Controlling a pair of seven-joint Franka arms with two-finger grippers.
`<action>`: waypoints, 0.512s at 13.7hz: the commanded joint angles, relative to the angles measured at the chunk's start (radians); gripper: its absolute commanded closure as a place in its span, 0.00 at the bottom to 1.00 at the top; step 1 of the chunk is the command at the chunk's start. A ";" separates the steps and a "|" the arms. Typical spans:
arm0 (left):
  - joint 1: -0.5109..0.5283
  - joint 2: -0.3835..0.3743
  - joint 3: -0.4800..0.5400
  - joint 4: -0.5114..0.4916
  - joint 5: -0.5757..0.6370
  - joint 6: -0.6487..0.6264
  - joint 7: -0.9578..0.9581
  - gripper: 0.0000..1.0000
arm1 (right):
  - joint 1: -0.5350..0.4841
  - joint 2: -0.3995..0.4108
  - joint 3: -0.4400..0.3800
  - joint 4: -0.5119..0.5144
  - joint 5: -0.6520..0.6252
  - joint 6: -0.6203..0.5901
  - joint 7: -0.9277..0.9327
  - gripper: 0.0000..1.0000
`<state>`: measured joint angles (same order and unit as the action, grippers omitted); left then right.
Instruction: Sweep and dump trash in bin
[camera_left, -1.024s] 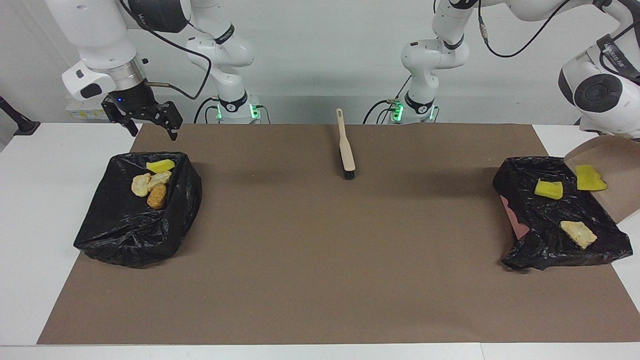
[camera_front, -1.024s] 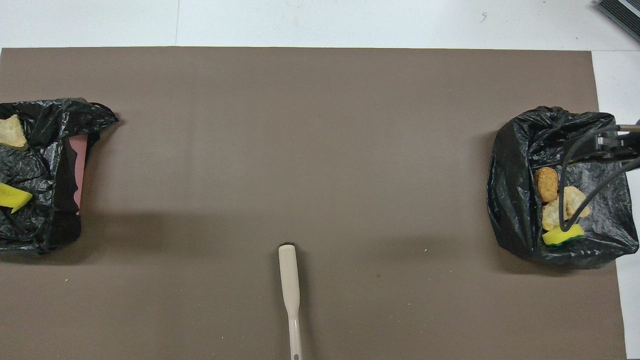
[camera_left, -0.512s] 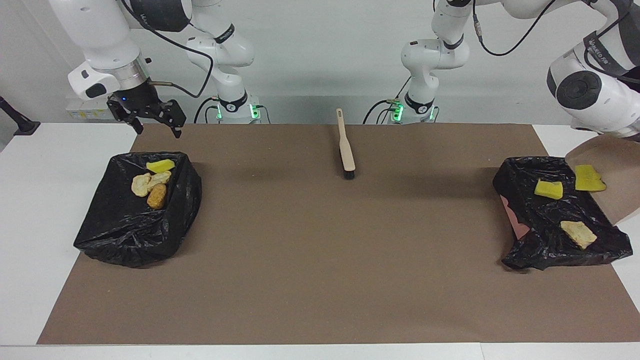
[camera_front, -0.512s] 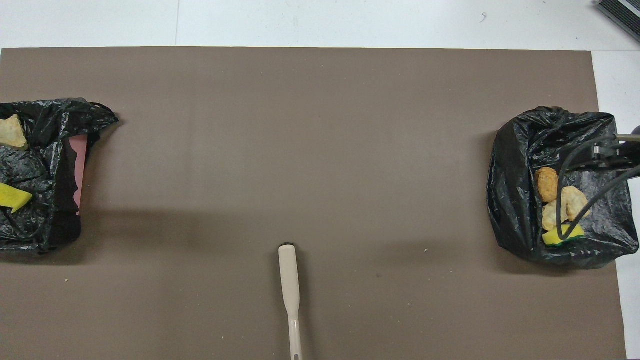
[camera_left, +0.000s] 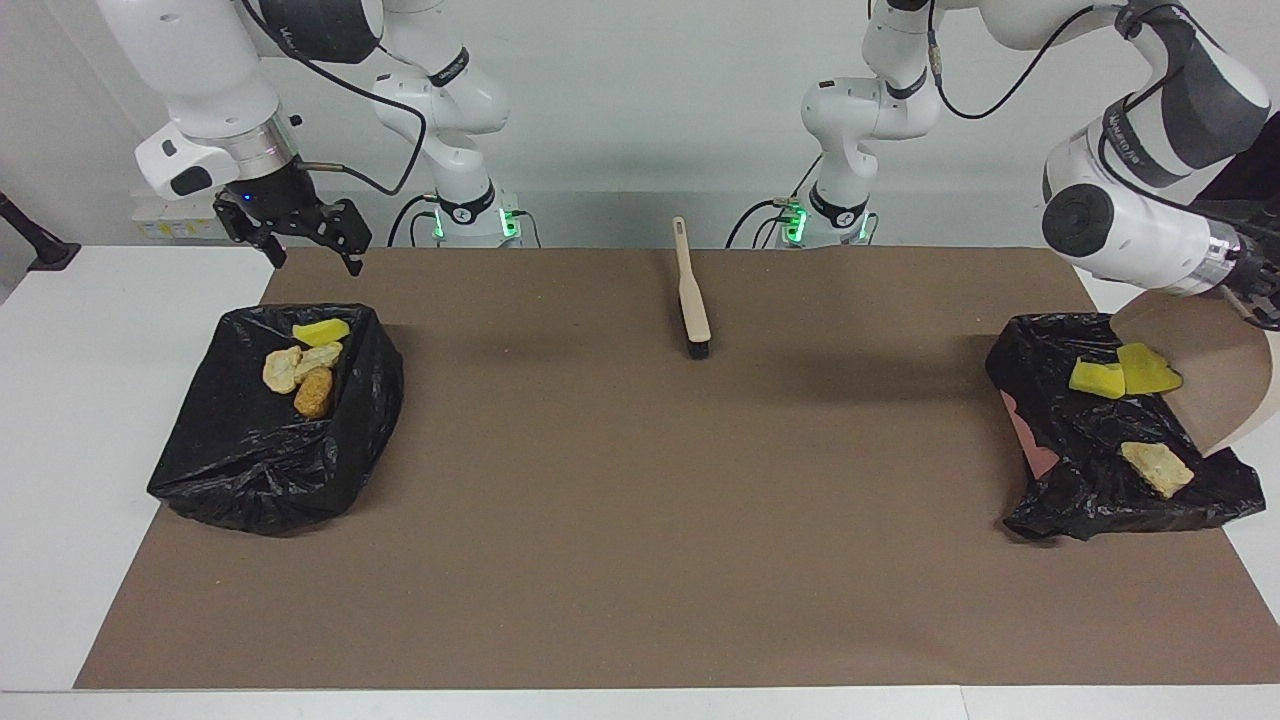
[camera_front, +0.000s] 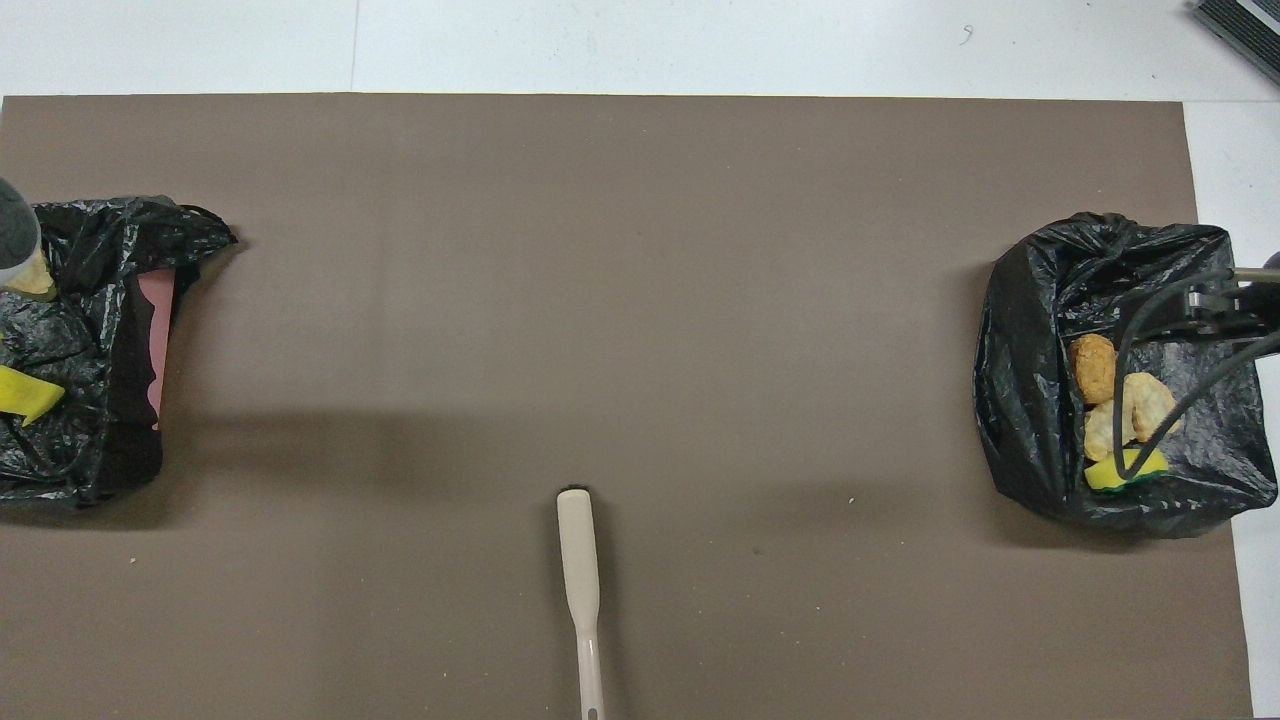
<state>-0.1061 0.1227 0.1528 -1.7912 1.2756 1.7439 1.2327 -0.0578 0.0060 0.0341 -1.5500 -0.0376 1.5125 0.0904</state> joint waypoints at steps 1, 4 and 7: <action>-0.011 -0.055 0.011 -0.018 0.067 -0.040 -0.015 1.00 | 0.003 -0.024 -0.005 -0.025 0.021 0.011 0.002 0.00; 0.003 -0.127 0.025 0.035 -0.043 -0.027 0.051 1.00 | 0.000 -0.024 -0.005 -0.025 0.021 0.011 -0.004 0.00; -0.004 -0.129 0.019 0.033 -0.235 -0.021 -0.031 1.00 | 0.006 -0.024 -0.005 -0.025 0.019 0.011 -0.003 0.00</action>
<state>-0.0992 -0.0048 0.1724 -1.7528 1.1269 1.7202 1.2580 -0.0568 0.0057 0.0341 -1.5500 -0.0376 1.5125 0.0904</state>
